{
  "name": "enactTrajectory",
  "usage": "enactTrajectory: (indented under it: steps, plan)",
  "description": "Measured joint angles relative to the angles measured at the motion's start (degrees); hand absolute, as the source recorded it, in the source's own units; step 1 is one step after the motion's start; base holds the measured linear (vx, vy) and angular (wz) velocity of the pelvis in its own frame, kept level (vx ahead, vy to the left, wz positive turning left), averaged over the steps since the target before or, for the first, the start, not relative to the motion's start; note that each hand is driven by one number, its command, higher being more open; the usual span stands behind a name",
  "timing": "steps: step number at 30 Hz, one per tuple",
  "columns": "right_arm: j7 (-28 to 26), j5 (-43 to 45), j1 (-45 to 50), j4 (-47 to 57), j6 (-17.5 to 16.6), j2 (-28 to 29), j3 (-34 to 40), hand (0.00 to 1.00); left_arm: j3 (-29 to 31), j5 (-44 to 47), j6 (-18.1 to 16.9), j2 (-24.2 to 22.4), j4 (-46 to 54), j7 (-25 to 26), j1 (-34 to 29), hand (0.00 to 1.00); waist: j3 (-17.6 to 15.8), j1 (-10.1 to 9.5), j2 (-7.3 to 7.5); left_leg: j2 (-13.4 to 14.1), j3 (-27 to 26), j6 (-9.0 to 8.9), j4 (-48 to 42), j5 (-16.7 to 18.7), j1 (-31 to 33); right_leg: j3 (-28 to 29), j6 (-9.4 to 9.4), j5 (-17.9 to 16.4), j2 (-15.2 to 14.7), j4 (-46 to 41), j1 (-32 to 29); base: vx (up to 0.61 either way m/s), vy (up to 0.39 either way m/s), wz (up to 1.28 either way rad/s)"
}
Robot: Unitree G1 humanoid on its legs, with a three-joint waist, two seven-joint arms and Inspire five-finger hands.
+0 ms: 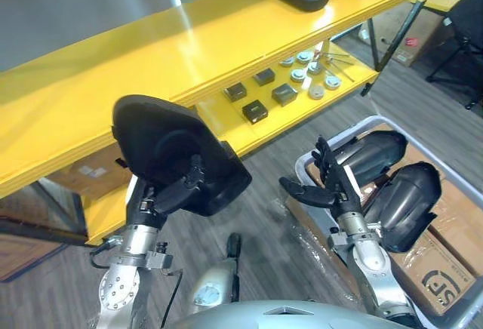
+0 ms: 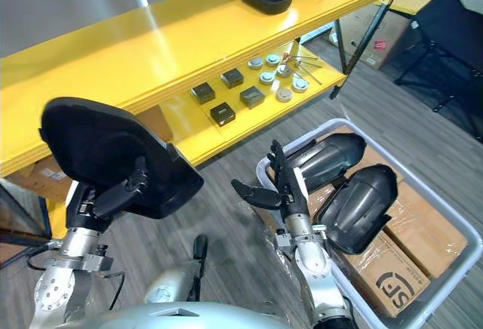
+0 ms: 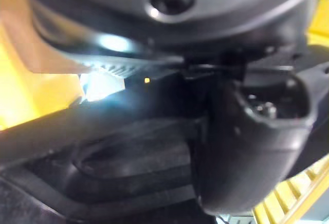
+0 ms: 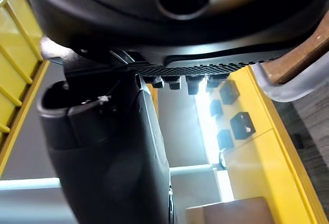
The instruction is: Walk over and take three plastic housings, then place them on the shelf
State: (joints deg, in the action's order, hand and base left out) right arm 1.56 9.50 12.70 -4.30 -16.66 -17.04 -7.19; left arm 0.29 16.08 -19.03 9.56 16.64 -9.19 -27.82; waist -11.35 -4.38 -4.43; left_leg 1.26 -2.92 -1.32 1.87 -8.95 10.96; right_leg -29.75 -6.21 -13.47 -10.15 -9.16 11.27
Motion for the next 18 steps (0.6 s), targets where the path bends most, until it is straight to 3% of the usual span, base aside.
enactTrajectory:
  steps: [2,4,8,11,13,14,15,16,17,18]
  plan:
    - [0.11,-0.05,-0.02,-0.02,-0.31,0.05,0.39,1.00,0.06,0.00,-0.01,0.34,-0.60,0.73,-0.03,0.00,-0.37,-0.17,0.78,1.16,-4.25,1.57,-3.99,1.64,2.17,0.15,0.15,0.11,-0.91,-0.41,-1.62,-0.10,0.023,-0.01]
    - [0.34,0.00,-0.31,-0.04,-0.95,0.09,0.40,1.00,0.04,0.00,-0.07,0.64,-0.66,1.64,0.22,0.00,-0.08,0.01,0.23,1.36,-5.25,1.07,-6.64,0.77,2.64,0.42,-0.09,-0.83,-1.29,-3.20,-3.31,0.00,0.007,-0.03]
    - [1.87,-0.05,-5.28,-0.10,-1.95,0.26,-0.11,1.00,0.02,-0.03,-1.49,0.74,-1.15,5.46,2.79,0.00,-2.37,-0.17,2.11,1.23,-7.06,1.60,-11.38,1.66,6.30,2.58,-1.19,-1.64,-3.71,-9.66,-8.16,0.02,0.034,-0.14]
    - [2.75,-0.32,-8.81,-0.54,-3.01,0.86,-0.41,1.00,0.02,-0.04,-1.50,1.01,-3.44,8.23,5.07,0.00,-5.46,-0.25,2.35,1.13,-7.84,2.36,-19.16,6.97,6.72,3.98,-2.16,-3.48,-5.93,-13.61,-7.10,-0.01,0.080,-0.11]
    - [2.73,-0.32,-8.99,-0.54,-3.92,1.95,-1.08,1.00,0.30,-0.02,-1.50,1.09,-3.47,9.37,5.02,0.00,-5.79,-0.61,2.10,0.51,-8.27,2.51,-24.96,11.77,7.62,4.41,-2.59,-5.99,-7.01,-14.36,-5.40,-0.01,0.131,-0.01]
    - [2.73,-0.32,-8.85,-0.55,-3.92,2.22,-1.31,1.00,0.55,-0.03,-1.50,1.11,-3.46,9.27,4.95,0.00,-5.82,-0.72,2.15,0.30,-8.24,2.99,-25.73,12.53,7.69,4.19,-2.60,-6.30,-7.29,-14.50,-5.00,0.01,0.132,0.14]
    - [2.56,-0.37,-8.68,-0.55,-3.92,2.79,-1.44,1.00,0.95,-0.03,-1.49,1.13,-3.46,9.01,4.95,0.00,-5.88,-1.04,2.41,-0.21,-8.33,3.22,-26.19,13.16,7.67,3.65,-2.33,-6.79,-7.87,-14.46,-4.39,0.05,0.163,0.27]
    - [2.52,-0.37,-8.46,-0.56,-3.96,4.27,-1.40,1.00,1.78,-0.03,-1.47,1.27,-3.12,8.35,5.03,0.00,-6.17,-1.34,3.63,-0.50,-8.78,4.68,-29.35,14.82,8.31,2.98,-1.73,-7.04,-8.79,-13.41,-3.55,0.08,0.169,0.26]
    - [2.53,-0.37,-8.20,-0.55,-3.98,4.73,-1.40,1.00,2.08,-0.03,-1.47,1.44,-2.77,8.12,4.93,0.00,-5.87,-1.74,3.11,-0.45,-9.15,5.35,-32.28,16.52,8.45,2.74,-1.61,-6.96,-8.83,-13.28,-2.75,0.16,0.171,0.34]
    - [2.58,-0.37,-7.36,-0.59,-4.18,5.47,-1.35,1.00,2.82,-0.04,-1.52,1.62,-2.40,7.71,5.27,0.00,-5.88,-1.78,3.29,-0.74,-9.07,5.35,-33.19,20.71,7.53,3.11,0.34,-6.28,-9.29,-17.67,-2.55,0.21,0.153,0.56]
